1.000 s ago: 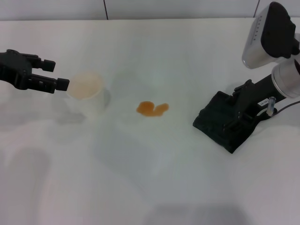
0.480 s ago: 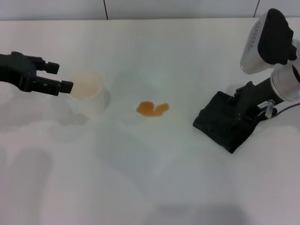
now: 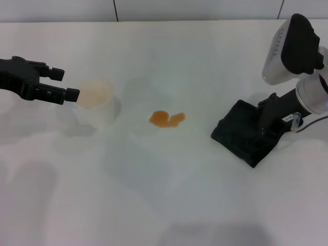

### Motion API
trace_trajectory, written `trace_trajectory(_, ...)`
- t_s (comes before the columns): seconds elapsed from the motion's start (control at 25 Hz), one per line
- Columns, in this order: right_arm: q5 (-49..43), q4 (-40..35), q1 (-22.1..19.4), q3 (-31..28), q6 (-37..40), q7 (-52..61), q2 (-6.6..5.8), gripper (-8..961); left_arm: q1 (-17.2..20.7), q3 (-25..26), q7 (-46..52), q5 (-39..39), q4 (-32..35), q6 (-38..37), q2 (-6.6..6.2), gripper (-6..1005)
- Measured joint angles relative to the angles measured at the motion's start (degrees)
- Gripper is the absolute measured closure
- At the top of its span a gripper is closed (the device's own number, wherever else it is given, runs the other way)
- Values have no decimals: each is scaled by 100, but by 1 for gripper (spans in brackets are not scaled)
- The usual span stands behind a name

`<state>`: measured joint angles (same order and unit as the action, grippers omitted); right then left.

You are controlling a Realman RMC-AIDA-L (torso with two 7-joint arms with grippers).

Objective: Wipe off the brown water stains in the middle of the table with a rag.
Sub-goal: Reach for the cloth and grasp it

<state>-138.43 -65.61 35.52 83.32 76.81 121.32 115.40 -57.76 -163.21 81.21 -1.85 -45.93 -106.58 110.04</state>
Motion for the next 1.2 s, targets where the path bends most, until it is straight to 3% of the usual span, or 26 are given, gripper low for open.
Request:
trace_trajectory(0.68, -123, 37, -15, -51, -38, 181, -4, 392, -85, 0, 39, -100, 18, -6, -2, 138)
trace_trajectory(0.88, -145, 37, -15, -27, -45, 203, 0, 558, -152, 0, 44, -284, 63, -1, 49, 138)
trace_trajectory(1.2, -174, 77, -14, -11, -50, 225, 0, 589, -158, 0, 60, -287, 42, -7, 69, 138)
